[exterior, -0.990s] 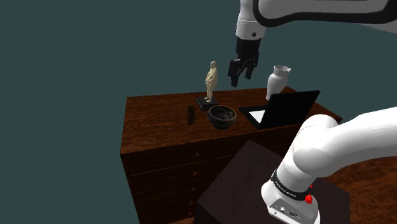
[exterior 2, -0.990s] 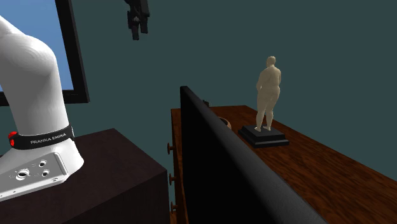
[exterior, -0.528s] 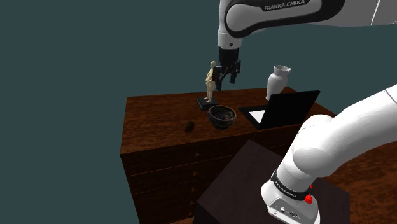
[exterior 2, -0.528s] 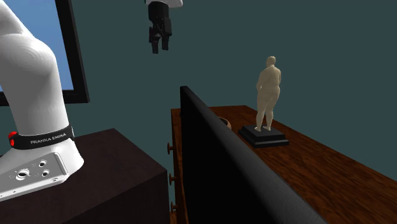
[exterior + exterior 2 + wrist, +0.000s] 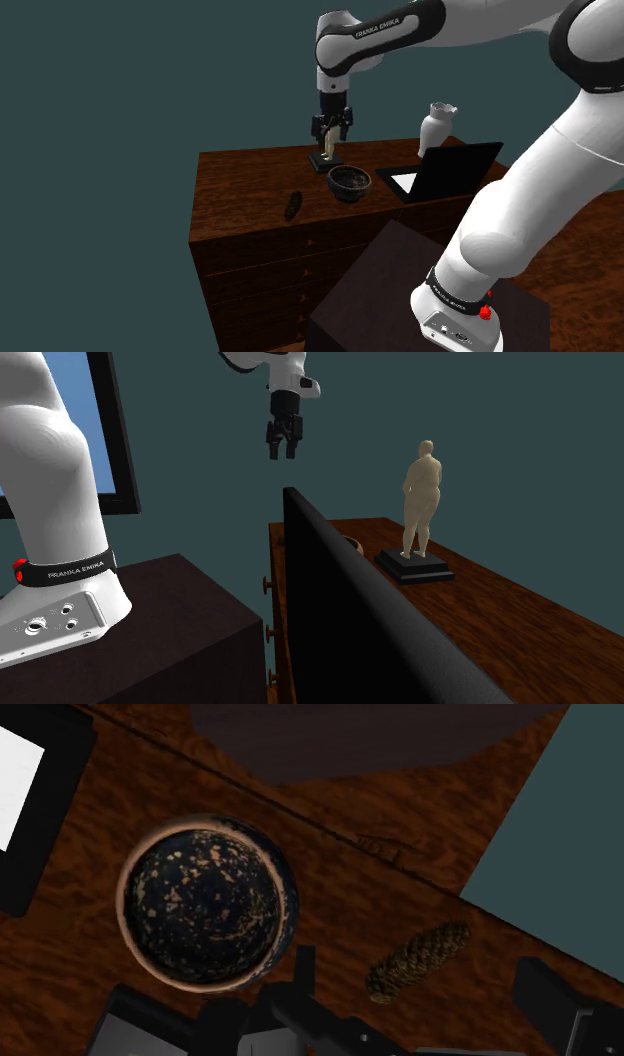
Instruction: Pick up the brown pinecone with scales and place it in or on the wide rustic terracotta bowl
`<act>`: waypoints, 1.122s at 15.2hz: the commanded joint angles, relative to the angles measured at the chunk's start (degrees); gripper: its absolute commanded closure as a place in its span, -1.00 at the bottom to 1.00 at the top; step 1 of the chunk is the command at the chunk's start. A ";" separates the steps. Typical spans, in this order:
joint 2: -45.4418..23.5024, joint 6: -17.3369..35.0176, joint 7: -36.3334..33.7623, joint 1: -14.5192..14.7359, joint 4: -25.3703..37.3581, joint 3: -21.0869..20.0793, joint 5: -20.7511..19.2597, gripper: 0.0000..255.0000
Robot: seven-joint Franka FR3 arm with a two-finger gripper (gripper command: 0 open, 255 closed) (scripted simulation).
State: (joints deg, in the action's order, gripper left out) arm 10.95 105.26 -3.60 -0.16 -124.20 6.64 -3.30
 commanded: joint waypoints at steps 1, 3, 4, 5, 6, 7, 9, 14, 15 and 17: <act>-5.49 1.18 0.97 -0.23 3.32 0.72 1.06 -1.00; -10.43 1.85 1.78 -0.48 6.56 1.15 2.25 -1.00; -12.91 2.07 2.18 -0.64 8.28 1.31 2.87 -1.00; -15.40 2.22 2.58 -0.84 10.08 1.44 3.50 -1.00; -17.89 2.29 2.97 -1.04 11.95 1.54 4.14 -1.00; -20.39 2.28 3.35 -1.28 13.91 1.62 4.79 -1.00; -25.42 2.05 4.05 -1.81 18.06 1.67 6.07 -1.00; -38.30 0.09 5.33 -3.56 30.10 1.33 9.00 -1.00; -40.14 -0.35 5.44 -3.84 31.99 1.22 9.36 -1.00; -40.28 1.14 5.49 -3.80 30.63 1.15 9.42 -1.00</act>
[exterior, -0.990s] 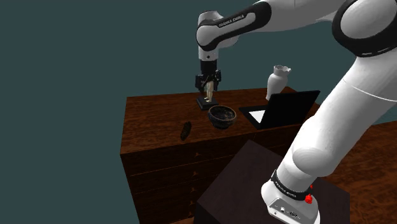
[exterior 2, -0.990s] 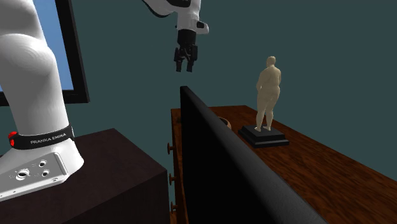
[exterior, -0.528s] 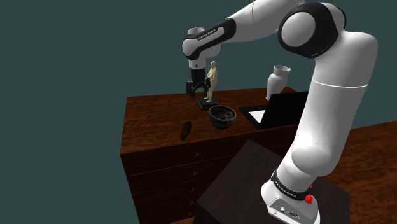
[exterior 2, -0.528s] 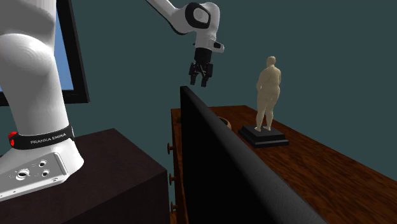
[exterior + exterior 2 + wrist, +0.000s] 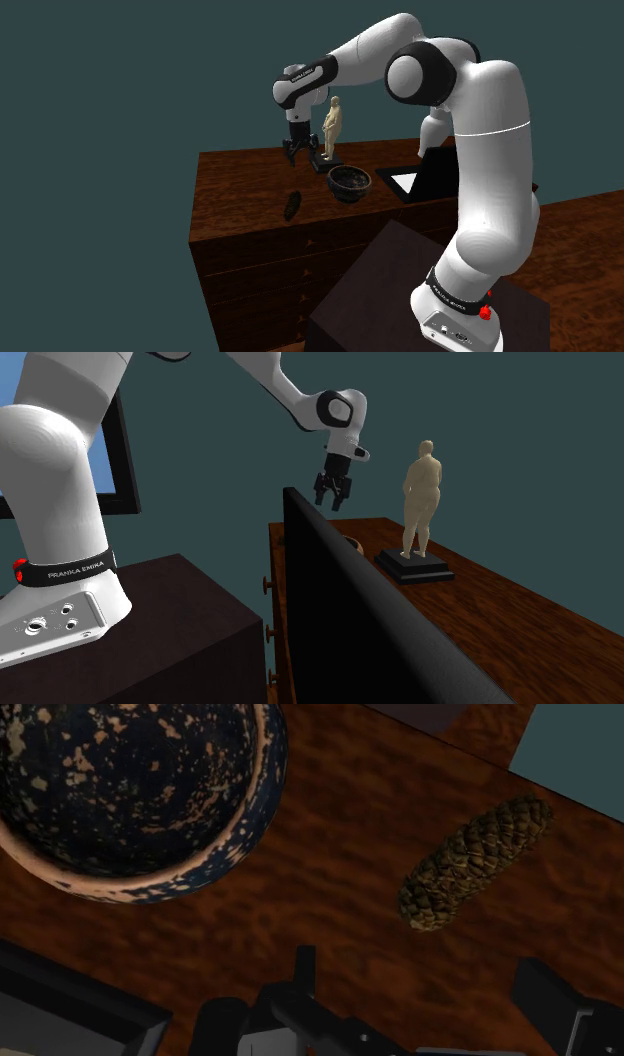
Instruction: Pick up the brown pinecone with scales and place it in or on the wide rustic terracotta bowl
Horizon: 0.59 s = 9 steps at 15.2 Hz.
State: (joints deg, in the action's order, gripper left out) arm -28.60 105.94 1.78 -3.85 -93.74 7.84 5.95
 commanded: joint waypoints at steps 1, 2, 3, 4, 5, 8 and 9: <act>-0.81 1.20 0.15 -0.08 -0.49 -0.07 0.20 -1.00; -0.91 1.93 0.18 -0.05 -1.13 -0.10 0.25 -1.00; -1.02 2.66 0.22 -0.02 -1.75 -0.12 0.29 -1.00; -1.14 3.39 0.25 0.00 -2.35 -0.15 0.33 -1.00; -1.27 4.11 0.29 0.03 -2.94 -0.18 0.38 -1.00; -1.35 4.52 0.31 0.04 -3.27 -0.19 0.41 -1.00; -1.35 4.52 0.31 0.04 -3.27 -0.19 0.41 -1.00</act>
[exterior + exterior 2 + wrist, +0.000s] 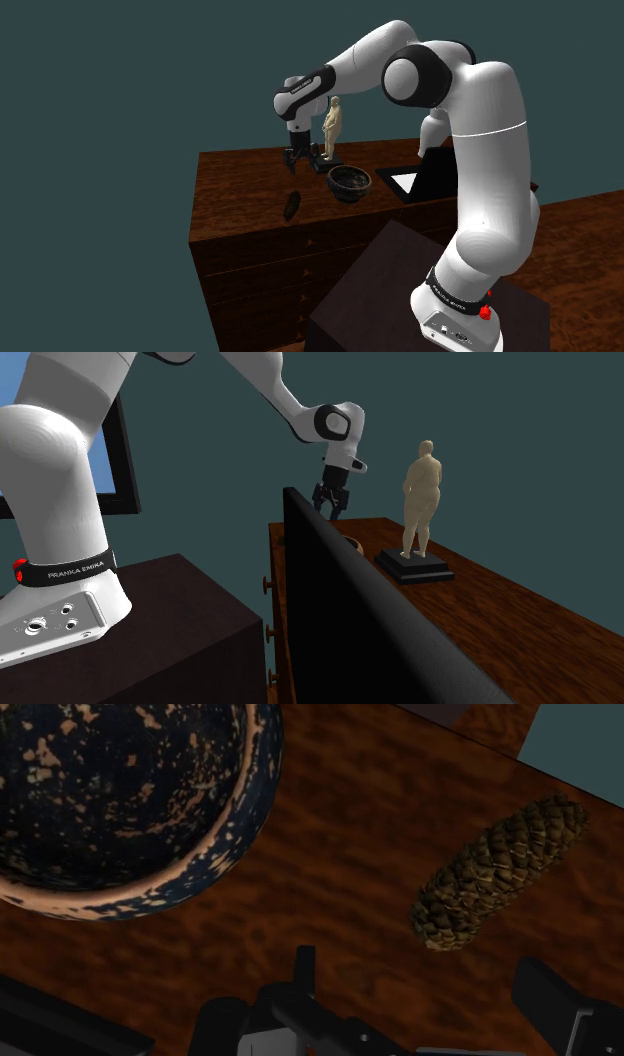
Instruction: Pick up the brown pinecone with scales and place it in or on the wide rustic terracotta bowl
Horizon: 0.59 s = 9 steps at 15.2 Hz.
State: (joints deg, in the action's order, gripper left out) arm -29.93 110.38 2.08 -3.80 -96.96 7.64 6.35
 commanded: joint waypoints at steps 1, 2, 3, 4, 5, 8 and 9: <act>-0.03 0.08 0.01 0.00 -0.04 0.00 0.01 -1.00; -0.03 0.08 0.01 0.00 -0.04 0.00 0.01 -1.00; -0.03 0.08 0.01 0.00 -0.04 0.00 0.01 -1.00; -0.02 0.08 0.01 0.00 -0.04 0.00 0.01 -1.00; -0.02 0.08 0.01 0.00 -0.04 0.00 0.01 1.00; -0.02 0.08 0.01 0.00 -0.04 0.00 0.01 1.00; -0.02 0.08 0.01 0.00 -0.04 0.00 0.01 1.00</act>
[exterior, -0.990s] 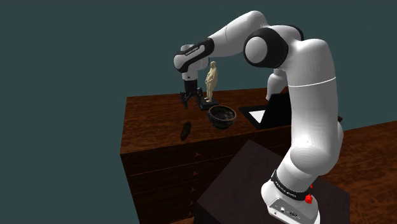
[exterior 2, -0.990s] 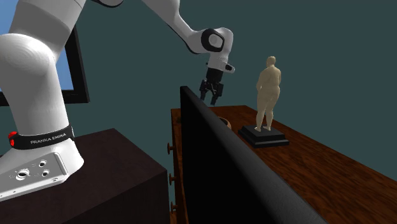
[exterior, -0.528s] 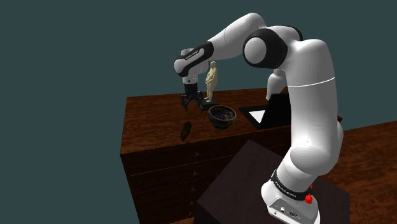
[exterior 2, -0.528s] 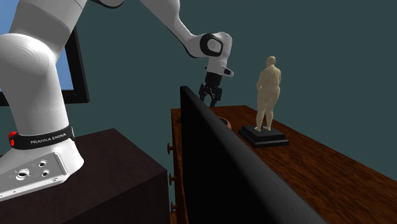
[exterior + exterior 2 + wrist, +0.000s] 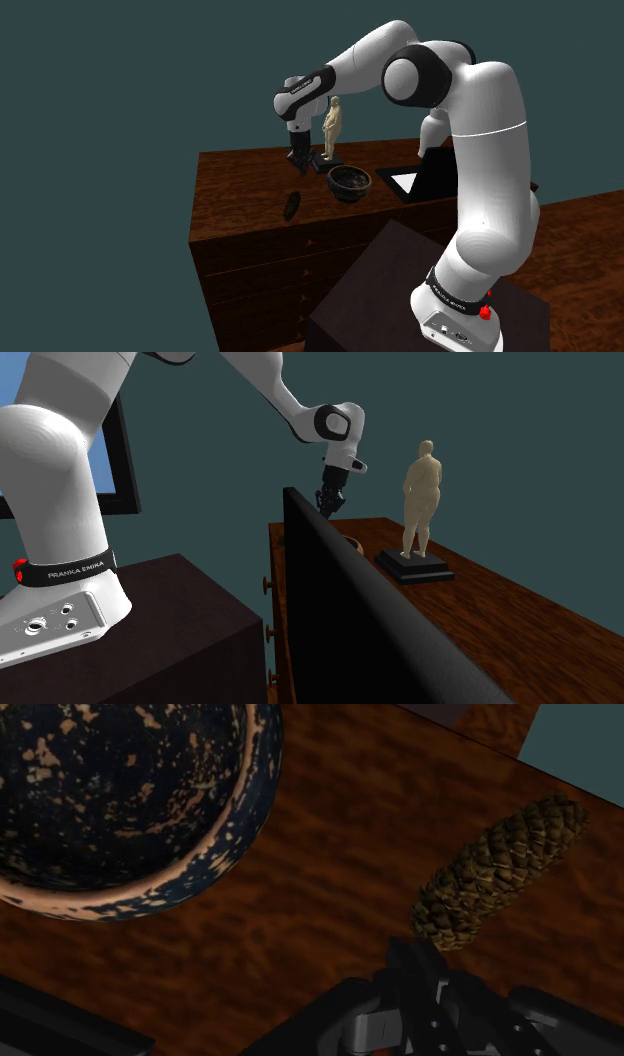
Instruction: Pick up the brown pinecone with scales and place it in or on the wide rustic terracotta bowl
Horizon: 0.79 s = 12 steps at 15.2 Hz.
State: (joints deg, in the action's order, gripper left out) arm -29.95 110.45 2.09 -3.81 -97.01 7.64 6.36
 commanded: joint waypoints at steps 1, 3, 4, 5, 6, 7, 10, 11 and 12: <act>0.00 0.00 0.00 0.00 0.00 0.00 0.00 1.00; 0.00 0.00 0.00 0.00 0.00 0.00 0.00 1.00; 0.00 0.00 0.00 0.00 0.00 0.00 0.00 1.00; 0.00 0.00 0.00 0.00 0.00 0.00 0.00 1.00; 0.00 0.00 0.00 0.00 0.00 0.00 0.00 -1.00; 2.26 4.14 -4.82 1.15 -4.77 0.47 0.95 -1.00; 7.13 16.29 -20.04 5.40 -16.58 1.80 3.36 -1.00; 8.09 20.24 -25.46 7.01 -19.70 2.17 3.93 -1.00; 8.70 24.11 -31.06 8.78 -22.39 2.60 4.39 -1.00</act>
State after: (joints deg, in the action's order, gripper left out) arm -21.83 130.37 -22.46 3.29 -116.82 9.84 10.11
